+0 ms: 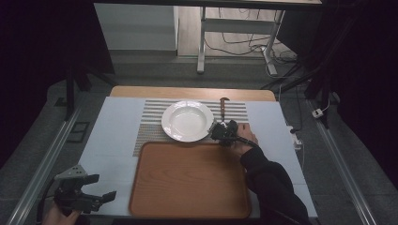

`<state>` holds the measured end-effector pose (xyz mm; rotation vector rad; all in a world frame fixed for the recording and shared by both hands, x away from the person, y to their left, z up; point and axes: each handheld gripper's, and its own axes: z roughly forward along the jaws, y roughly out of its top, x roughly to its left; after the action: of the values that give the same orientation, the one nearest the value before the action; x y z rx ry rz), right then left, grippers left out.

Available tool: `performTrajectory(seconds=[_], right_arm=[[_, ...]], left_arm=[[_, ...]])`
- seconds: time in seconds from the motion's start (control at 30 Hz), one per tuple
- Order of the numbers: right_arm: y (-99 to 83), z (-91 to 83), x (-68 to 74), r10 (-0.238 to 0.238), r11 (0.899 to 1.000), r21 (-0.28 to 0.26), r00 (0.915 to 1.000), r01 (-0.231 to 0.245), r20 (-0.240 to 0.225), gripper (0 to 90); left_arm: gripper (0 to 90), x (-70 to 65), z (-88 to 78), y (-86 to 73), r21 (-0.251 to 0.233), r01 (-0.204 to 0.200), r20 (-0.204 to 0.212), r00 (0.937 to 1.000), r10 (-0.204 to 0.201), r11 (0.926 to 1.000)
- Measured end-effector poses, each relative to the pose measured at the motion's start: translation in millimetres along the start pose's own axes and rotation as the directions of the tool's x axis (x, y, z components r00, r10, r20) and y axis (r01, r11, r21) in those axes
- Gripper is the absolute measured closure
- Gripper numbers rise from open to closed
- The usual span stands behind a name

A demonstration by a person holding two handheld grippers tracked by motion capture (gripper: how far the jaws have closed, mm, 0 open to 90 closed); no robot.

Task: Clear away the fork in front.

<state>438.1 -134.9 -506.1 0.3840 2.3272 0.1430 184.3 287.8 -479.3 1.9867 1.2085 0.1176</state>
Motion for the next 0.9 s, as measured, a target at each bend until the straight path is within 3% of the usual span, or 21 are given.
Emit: performTrajectory(seconds=[0.07, 0.1, 0.27, 0.3, 0.37, 0.43, 0.47, 0.5, 0.53, 0.57, 0.6, 0.67, 0.7, 0.8, 0.9], right_arm=[[1.1, 1.2, 1.7, -0.019, 1.0, 0.007, 0.9998, 0.019, 0.011, 51.7], [3.0, 4.7, 4.6, -0.069, 0.997, 0.018, 0.9974, 0.069, 0.02, 57.3], [5.3, 10.4, 13.4, -0.138, 0.99, 0.043, 0.989, 0.136, 0.053, 69.9], [4.8, 14.0, 17.3, -0.175, 0.984, 0.045, 0.9832, 0.172, 0.053, 76.0], [4.1, 16.4, 21.6, -0.196, 0.98, 0.046, 0.9781, 0.194, 0.069, 83.6], [4.1, 15.8, 23.9, -0.253, 0.967, 0.067, 0.9621, 0.248, 0.1, 88.2], [4.1, 15.3, 23.7, -0.266, 0.963, 0.065, 0.9599, 0.261, 0.088, 88.8], [3.3, 15.5, 25.3, -0.269, 0.963, 0.05, 0.9547, 0.264, 0.128, 89.5], [4.5, 12.2, 24.6, -0.284, 0.958, 0.072, 0.9492, 0.276, 0.136, 89.8], [5.0, 10.8, 24.0, -0.282, 0.959, 0.075, 0.9488, 0.274, 0.142, 89.9], [4.3, 10.9, 23.3, -0.264, 0.964, 0.042, 0.9538, 0.261, 0.142, 90.0], [5.8, 6.1, 20.9, -0.274, 0.962, 0.06, 0.9518, 0.268, 0.138, 90.0], [5.4, 5.1, 21.2, -0.25, 0.968, 0.051, 0.9597, 0.246, 0.128, 90.0], [5.5, 0.6, 19.5, -0.252, 0.967, 0.056, 0.9594, 0.247, 0.127, 90.0], [4.2, -6.9, 14.3, -0.233, 0.972, 0.014, 0.9659, 0.233, 0.112, 90.0]], left_arm=[[0.0, 0.0, -0.1, -0.2, -0.001, 0.001, 0.0, 1.0, -0.001, 1.0], [0.0, -0.1, -0.2, -0.2, 0.0, 0.0, 0.001, 1.0, 0.0, 1.0], [0.0, -0.2, -0.2, -0.2, 0.0, -0.001, 0.0, 1.0, 0.001, 1.0], [0.0, -0.3, -0.3, -0.3, -0.001, -0.001, 0.001, 1.0, 0.001, 1.0], [0.0, -0.3, -0.3, -0.3, 0.0, -0.002, 0.002, 1.0, 0.002, 1.0], [0.0, -0.4, -0.3, -0.3, -0.001, -0.003, 0.002, 1.0, 0.003, 1.0], [0.0, -0.4, -0.3, -0.3, -0.001, -0.004, 0.002, 1.0, 0.004, 1.0], [0.0, -0.5, -0.2, -0.2, 0.0, -0.004, 0.002, 1.0, 0.004, 1.0], [0.0, -0.5, -0.1, -0.2, -0.001, -0.004, 0.0, 1.0, 0.004, 1.0], [0.0, -0.6, 0.0, -0.2, 0.0, -0.005, 0.0, 1.0, 0.005, 1.0], [0.0, -0.6, 0.0, -0.2, 0.0, -0.005, 0.0, 1.0, 0.005, 1.0], [0.0, -0.7, 0.0, -0.1, 0.0, -0.006, 0.0, 1.0, 0.006, 1.0], [0.0, -0.8, 0.1, -0.1, -0.001, -0.006, -0.001, 1.0, 0.006, 1.0], [0.0, -0.9, -0.1, -0.1, -0.002, -0.007, 0.001, 1.0, 0.007, 1.0], [0.0, -1.2, -0.5, -0.3, -0.004, -0.011, 0.001, 0.9999, 0.011, 0.9999]])
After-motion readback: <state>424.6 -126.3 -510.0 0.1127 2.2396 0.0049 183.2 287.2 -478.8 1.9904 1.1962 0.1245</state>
